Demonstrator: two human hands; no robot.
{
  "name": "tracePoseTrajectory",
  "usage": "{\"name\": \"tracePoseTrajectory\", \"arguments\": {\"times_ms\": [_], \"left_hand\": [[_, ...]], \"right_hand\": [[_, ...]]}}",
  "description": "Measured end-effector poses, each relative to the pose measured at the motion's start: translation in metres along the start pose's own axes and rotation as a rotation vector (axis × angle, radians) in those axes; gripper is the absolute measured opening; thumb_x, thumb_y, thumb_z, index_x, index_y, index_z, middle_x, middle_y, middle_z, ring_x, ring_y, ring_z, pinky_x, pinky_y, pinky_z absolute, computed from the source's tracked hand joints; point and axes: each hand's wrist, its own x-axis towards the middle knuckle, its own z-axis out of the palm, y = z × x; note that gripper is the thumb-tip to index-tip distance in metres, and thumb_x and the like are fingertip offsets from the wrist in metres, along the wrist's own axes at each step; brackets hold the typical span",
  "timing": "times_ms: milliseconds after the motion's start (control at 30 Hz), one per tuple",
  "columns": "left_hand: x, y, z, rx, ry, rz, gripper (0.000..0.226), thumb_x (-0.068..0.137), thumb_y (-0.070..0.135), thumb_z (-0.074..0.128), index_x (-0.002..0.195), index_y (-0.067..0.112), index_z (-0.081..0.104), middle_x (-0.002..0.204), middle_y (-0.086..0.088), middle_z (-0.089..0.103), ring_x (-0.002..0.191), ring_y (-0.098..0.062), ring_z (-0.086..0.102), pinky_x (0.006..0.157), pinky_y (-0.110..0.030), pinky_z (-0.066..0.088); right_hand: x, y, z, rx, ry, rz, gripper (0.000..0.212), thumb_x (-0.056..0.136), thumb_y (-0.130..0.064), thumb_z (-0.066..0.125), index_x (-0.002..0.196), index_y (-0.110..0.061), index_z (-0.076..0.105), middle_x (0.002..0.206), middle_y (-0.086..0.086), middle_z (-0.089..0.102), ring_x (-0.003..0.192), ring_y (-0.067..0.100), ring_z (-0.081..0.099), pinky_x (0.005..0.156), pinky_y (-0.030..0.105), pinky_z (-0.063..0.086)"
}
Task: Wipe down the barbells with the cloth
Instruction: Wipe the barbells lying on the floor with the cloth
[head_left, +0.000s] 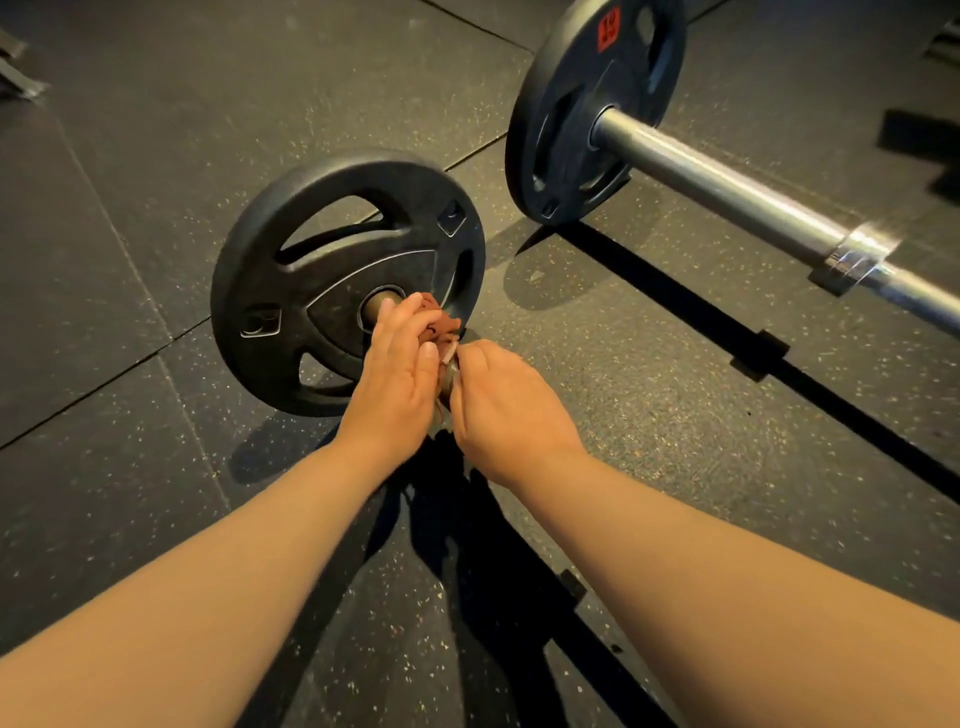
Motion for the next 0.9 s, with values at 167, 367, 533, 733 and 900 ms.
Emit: {"name": "tracePoseTrajectory", "arguments": {"times_ms": [167,367,533,733,900], "left_hand": [[-0.009,0.019,0.021,-0.062,0.109,-0.068,0.04,0.105,0.022,0.031,0.136,0.009,0.053,0.157,-0.006,0.039,0.151,-0.031,0.026,0.126,-0.042,0.018],[-0.002,0.0,-0.001,0.036,-0.041,0.054,0.042,0.106,0.024,0.033,0.141,0.006,0.048,0.154,-0.012,0.04,0.148,-0.034,0.031,0.118,-0.056,0.029],[0.0,0.017,0.01,-0.051,0.087,-0.077,0.033,0.103,0.008,0.036,0.131,0.004,0.054,0.149,-0.016,0.041,0.14,-0.031,0.038,0.117,-0.045,0.032],[-0.035,0.032,0.021,-0.055,0.038,-0.049,0.04,0.104,0.014,0.035,0.142,0.01,0.047,0.161,-0.003,0.032,0.154,-0.026,0.018,0.126,-0.04,0.018],[-0.009,0.013,-0.001,-0.01,-0.003,0.056,0.033,0.103,0.007,0.039,0.133,0.012,0.053,0.144,-0.008,0.046,0.141,-0.025,0.039,0.116,-0.053,0.033]], "right_hand": [[-0.001,-0.001,-0.002,0.021,-0.009,0.036,0.024,0.105,-0.022,0.04,0.11,-0.007,0.057,0.11,0.013,0.06,0.102,0.031,0.055,0.088,0.039,0.04],[-0.001,-0.003,-0.005,-0.006,-0.064,0.063,0.022,0.104,-0.021,0.038,0.111,-0.008,0.055,0.114,0.013,0.058,0.104,0.033,0.054,0.085,0.039,0.039],[-0.002,-0.003,-0.004,-0.01,-0.081,0.102,0.022,0.105,-0.022,0.036,0.11,-0.009,0.052,0.116,0.011,0.056,0.108,0.032,0.053,0.082,0.036,0.036],[-0.022,0.006,-0.006,0.025,-0.16,0.133,0.029,0.109,-0.03,0.032,0.118,-0.011,0.052,0.12,0.01,0.054,0.109,0.031,0.053,0.082,0.036,0.038],[-0.033,0.011,-0.01,0.086,-0.122,0.232,0.033,0.109,-0.031,0.031,0.12,-0.01,0.053,0.12,0.011,0.055,0.11,0.031,0.053,0.091,0.045,0.046]]}}
